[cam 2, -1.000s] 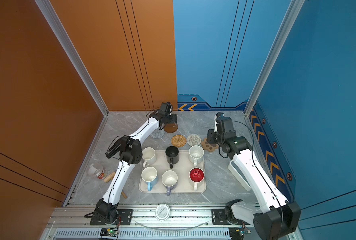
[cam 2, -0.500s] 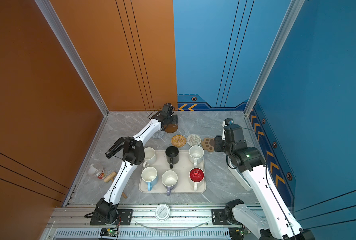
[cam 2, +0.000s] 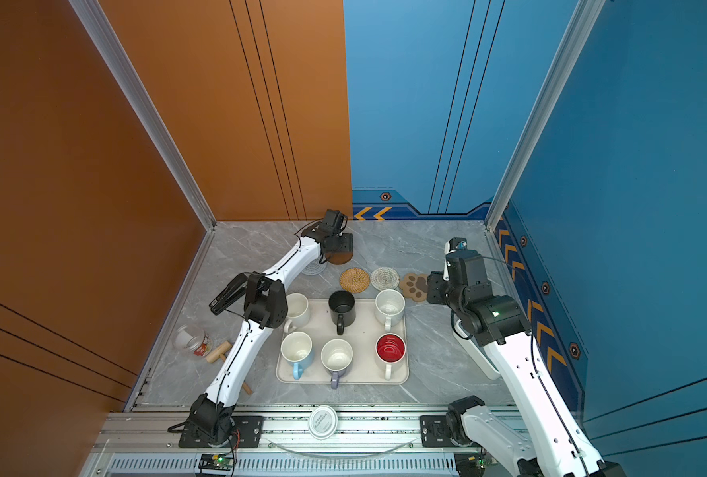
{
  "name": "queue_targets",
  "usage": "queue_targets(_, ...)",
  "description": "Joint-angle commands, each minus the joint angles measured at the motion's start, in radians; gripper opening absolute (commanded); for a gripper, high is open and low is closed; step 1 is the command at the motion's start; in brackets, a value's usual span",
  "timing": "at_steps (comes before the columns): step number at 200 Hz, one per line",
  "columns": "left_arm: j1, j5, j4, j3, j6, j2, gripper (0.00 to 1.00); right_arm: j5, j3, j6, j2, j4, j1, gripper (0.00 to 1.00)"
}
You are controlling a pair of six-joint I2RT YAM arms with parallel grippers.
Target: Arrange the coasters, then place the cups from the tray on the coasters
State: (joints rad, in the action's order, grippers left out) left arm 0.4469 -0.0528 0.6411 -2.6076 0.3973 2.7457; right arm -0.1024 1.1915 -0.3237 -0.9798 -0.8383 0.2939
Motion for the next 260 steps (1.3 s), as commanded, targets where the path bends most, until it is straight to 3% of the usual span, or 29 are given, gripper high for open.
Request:
queue_targets(1,-0.014,0.040,0.084,-0.011,0.036,0.005,0.72,0.007,-0.008,-0.027,0.009,-0.021,0.005,0.44)
queue_targets(68,-0.028,0.047,0.252,0.040,0.049,-0.014,0.65,0.081,-0.049,-0.050,-0.039,0.063,0.013,0.45)
queue_targets(94,-0.030,0.047,0.255,0.102,0.054,-0.060,0.65,0.131,-0.051,-0.049,-0.115,0.130,0.016,0.45)
queue_targets(127,-0.031,0.056,0.255,0.057,0.058,-0.097,0.67,0.219,-0.010,-0.052,-0.260,0.256,0.016,0.40)
queue_targets(188,-0.043,0.115,0.235,0.041,0.089,-0.191,0.69,0.384,0.269,-0.037,-0.613,0.352,0.020,0.38)
queue_targets(221,-0.080,0.130,0.215,0.066,0.104,-0.254,0.69,0.462,0.454,-0.052,-0.849,0.352,0.021,0.31)
queue_targets(240,-0.105,0.130,0.198,0.089,0.109,-0.276,0.63,0.496,0.556,-0.067,-0.979,0.349,0.021,0.22)
queue_targets(260,-0.136,0.136,0.195,0.096,0.112,-0.270,0.50,0.553,0.685,-0.090,-1.121,0.342,0.020,0.13)
